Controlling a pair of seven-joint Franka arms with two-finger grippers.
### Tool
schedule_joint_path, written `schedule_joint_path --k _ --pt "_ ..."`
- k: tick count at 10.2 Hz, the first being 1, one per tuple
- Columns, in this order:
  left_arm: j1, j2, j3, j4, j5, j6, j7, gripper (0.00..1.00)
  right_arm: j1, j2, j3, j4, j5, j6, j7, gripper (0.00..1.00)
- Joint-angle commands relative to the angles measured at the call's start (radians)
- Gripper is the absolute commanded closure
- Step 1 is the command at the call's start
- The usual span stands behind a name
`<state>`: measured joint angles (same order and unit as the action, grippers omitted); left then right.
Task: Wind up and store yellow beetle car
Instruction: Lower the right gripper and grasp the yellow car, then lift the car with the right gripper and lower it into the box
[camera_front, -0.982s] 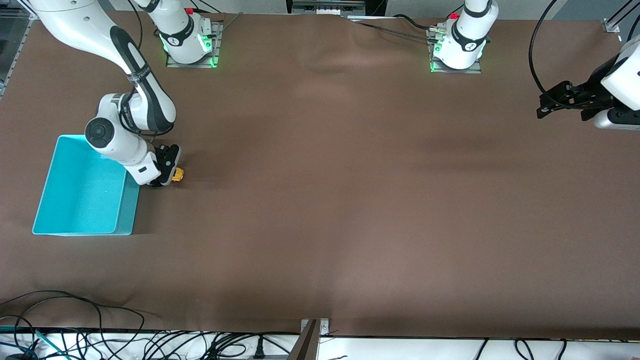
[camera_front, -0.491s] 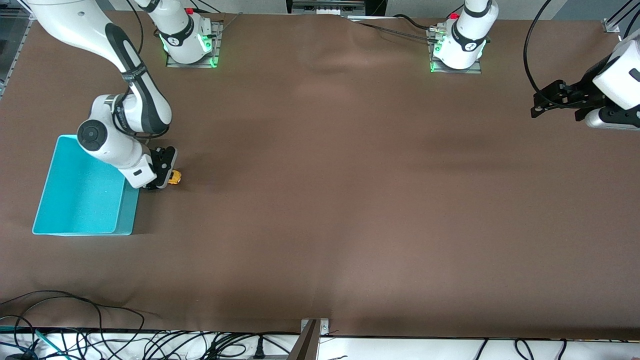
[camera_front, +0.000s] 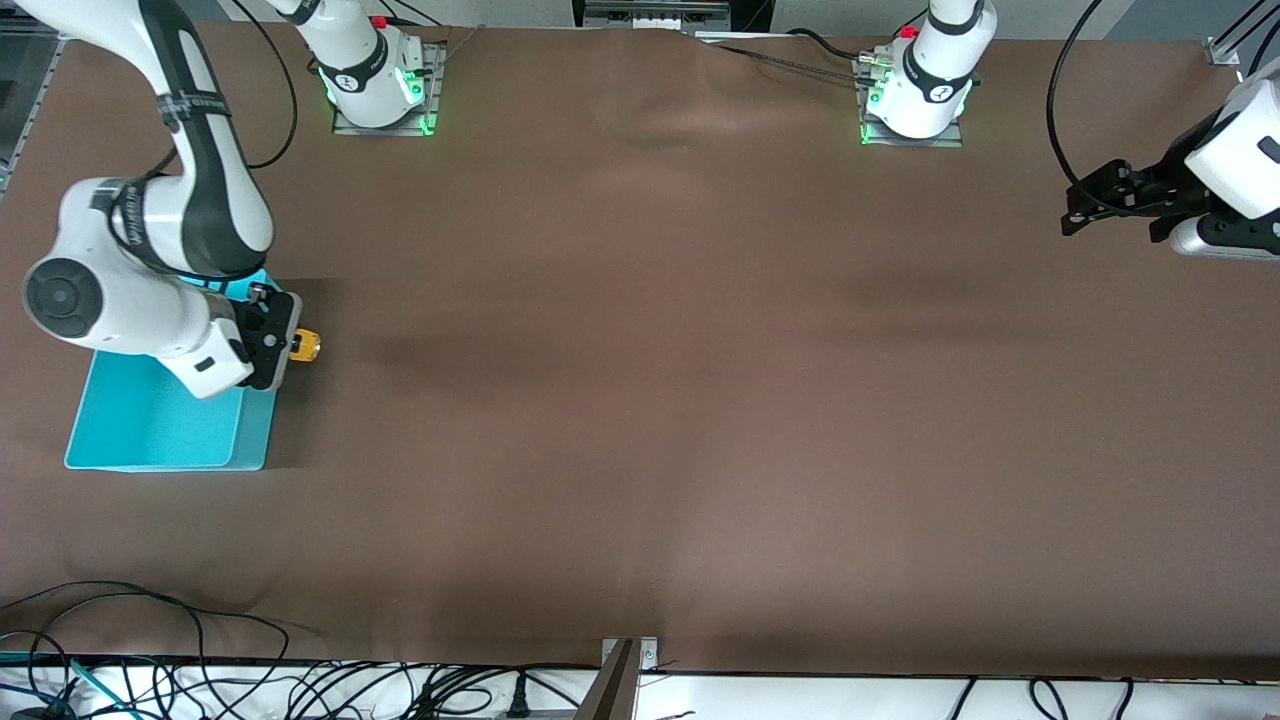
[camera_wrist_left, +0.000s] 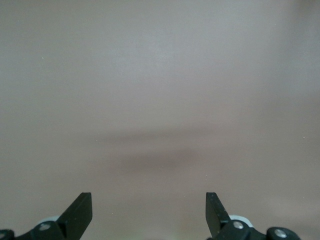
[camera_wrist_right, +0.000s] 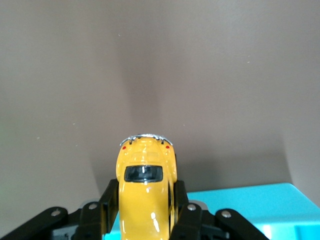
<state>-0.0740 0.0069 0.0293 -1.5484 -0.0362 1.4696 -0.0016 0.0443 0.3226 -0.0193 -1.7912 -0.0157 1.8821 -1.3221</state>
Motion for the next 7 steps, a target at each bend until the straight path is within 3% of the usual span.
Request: schedule_joint_path --k 1,4,7 --pt "-0.003 0.01 0.004 0.031 -0.01 -0.012 0.0 0.0 -0.009 0.016 -0.04 0.052 -0.056 -0.081 -0.073 1.0" --pt "0.002 0.012 0.008 0.031 -0.01 -0.011 0.0 0.0 -0.011 0.045 -0.129 0.041 -0.079 -0.061 -0.228 1.0" --pt "0.002 0.013 0.006 0.031 -0.011 -0.009 0.0 0.0 -0.041 0.061 -0.157 -0.003 -0.079 0.007 -0.323 1.0"
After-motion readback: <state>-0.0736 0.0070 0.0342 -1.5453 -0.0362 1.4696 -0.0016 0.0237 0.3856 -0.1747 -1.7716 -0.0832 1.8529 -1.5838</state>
